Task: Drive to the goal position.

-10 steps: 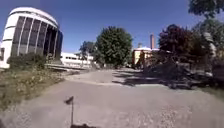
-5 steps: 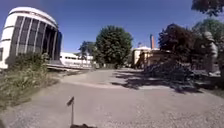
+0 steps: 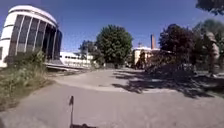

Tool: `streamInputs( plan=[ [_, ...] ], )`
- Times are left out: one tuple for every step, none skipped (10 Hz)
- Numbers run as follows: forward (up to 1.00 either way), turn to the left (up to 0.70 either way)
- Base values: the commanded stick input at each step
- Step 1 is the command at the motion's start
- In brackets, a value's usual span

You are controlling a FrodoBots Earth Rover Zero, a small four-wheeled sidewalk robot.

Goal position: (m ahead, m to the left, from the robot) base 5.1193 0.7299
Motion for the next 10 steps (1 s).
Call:
streamInputs(
  plan=[
    [0.60,0.00],
    [0.60,0.00],
    [0.60,0.00],
    [0.60,0.00],
    [0.60,0.00],
    [0.60,0.00],
    [0.60,0.00],
    [0.60,0.00],
    [0.60,0.00],
    [0.60,0.00]
  ],
)
